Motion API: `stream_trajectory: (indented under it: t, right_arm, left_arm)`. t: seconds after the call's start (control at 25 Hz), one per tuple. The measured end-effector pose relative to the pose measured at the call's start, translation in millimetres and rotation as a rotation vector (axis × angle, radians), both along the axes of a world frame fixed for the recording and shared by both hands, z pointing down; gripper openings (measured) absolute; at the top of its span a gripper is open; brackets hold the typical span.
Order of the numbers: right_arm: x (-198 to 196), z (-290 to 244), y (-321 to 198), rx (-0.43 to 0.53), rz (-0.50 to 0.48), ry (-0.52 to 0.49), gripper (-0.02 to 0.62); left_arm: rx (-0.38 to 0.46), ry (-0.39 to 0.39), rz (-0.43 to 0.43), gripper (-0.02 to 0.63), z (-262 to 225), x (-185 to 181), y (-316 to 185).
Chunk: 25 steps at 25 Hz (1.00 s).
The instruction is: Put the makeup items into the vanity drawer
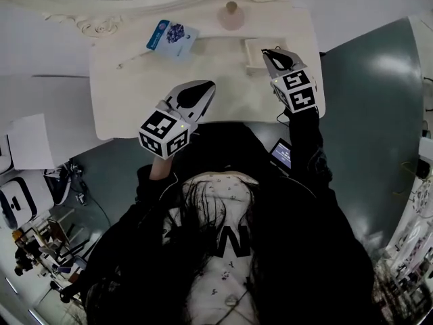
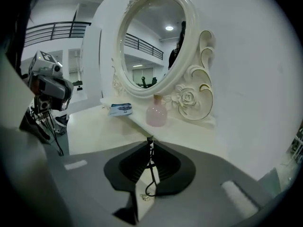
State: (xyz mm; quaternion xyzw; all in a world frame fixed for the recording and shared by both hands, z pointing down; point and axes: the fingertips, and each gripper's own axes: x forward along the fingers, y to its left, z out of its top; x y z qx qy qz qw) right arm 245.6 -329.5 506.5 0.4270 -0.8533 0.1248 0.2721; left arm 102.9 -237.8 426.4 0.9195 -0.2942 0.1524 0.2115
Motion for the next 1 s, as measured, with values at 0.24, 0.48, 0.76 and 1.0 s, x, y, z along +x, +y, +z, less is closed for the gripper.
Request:
stream_trajectory:
  t: [0.24,0.48,0.76,1.0]
  right_arm:
    - [-5.0,19.7,-5.6,0.026,-0.116,0.201,0.035]
    - [-9.2,34.3,-23.7,0.008,-0.157,0.278,0.035]
    - [-20.0,73.1,-26.1,-0.178,-0.236,0.326,0.035]
    - [-16.9,101.3,-25.1,-0.298,-0.269,0.35,0.037]
  left_arm:
    - [0.0,0.012,0.034,0.0,-1.4,4.0,-13.1]
    - [-0.006,0.02,0.042,0.0,-0.5,-3.4,-31.4]
    - [-0.012,0.039,0.012,0.0,2.0,-25.3,-52.7]
    - [-0.029,0.06,-0.025,0.0,8.4,-40.6,-63.6]
